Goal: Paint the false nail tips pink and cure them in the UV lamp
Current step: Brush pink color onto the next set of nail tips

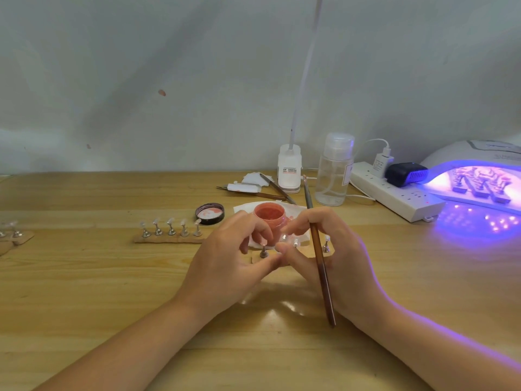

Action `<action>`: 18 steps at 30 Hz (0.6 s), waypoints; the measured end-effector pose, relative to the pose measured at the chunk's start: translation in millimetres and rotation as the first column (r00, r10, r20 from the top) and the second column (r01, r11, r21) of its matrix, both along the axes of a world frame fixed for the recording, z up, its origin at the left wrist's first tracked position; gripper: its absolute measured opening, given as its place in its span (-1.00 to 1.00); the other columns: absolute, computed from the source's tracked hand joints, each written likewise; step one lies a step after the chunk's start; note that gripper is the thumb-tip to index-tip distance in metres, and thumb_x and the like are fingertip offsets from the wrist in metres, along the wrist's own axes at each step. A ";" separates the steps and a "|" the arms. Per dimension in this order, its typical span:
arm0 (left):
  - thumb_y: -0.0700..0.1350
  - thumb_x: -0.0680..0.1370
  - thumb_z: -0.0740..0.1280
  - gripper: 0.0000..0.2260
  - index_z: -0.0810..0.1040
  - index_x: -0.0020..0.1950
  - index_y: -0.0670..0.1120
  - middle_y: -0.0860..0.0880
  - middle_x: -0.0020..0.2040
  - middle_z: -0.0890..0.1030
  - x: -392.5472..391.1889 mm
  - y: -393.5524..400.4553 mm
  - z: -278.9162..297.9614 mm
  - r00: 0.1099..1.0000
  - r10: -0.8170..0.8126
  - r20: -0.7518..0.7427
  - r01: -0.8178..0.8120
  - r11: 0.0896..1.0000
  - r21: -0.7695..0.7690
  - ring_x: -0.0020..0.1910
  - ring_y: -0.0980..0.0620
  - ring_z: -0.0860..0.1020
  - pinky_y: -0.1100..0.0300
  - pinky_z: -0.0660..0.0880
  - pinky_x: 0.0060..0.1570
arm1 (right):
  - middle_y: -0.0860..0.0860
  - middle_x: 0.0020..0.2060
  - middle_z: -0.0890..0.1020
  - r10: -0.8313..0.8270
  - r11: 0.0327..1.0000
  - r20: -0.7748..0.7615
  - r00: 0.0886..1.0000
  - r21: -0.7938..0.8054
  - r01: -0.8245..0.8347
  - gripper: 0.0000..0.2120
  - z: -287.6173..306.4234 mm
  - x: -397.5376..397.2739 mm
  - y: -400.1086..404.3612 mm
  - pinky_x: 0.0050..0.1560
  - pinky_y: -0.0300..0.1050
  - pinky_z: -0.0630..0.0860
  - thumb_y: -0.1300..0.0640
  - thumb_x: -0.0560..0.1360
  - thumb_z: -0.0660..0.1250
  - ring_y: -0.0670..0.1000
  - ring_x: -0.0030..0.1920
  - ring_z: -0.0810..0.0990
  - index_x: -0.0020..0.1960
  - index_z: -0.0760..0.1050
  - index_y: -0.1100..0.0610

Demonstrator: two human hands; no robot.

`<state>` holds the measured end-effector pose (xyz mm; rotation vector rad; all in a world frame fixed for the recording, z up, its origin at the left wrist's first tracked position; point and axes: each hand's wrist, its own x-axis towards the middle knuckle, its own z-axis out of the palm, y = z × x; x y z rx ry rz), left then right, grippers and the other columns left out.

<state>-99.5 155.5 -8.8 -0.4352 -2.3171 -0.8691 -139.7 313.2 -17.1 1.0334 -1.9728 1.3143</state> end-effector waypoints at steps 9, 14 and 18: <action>-0.16 0.38 0.44 -0.94 0.62 -0.18 -0.11 0.03 -0.25 0.62 -2.8 -2.1 -2.7 0.998 -0.049 -0.044 0.053 0.994 0.095 -0.25 0.12 0.52 0.40 0.40 -0.25 | -0.20 -0.12 0.58 0.064 0.998 -0.013 0.998 -0.016 -0.064 -0.81 3.8 3.6 -0.6 -0.02 -0.35 0.45 0.04 0.40 0.35 -0.22 -0.08 0.54 0.00 0.45 -0.01; -0.34 0.39 0.43 -0.84 0.64 -0.22 -0.07 0.10 -0.26 0.63 -6.9 -10.4 -1.4 1.000 -0.002 -0.016 0.006 0.964 0.264 -0.26 0.26 0.51 0.53 0.33 -0.28 | -0.09 -0.28 0.64 0.069 0.981 0.160 0.985 -0.189 -0.038 -0.86 15.7 -4.2 7.9 -0.20 -0.34 0.48 -0.04 0.56 0.20 -0.19 -0.24 0.59 0.07 0.49 -0.09; -0.31 0.42 0.40 -0.78 0.64 -0.22 0.03 0.13 -0.26 0.63 -10.1 -13.6 -2.9 0.996 -0.002 0.087 -0.034 0.912 0.408 -0.33 0.21 0.49 0.45 0.34 -0.38 | -0.03 -0.58 0.40 0.104 0.956 0.370 0.923 -0.293 0.009 -0.71 28.8 -17.3 8.3 -0.45 -0.39 0.34 -0.11 0.45 0.15 -0.18 -0.51 0.39 -0.04 0.59 -0.04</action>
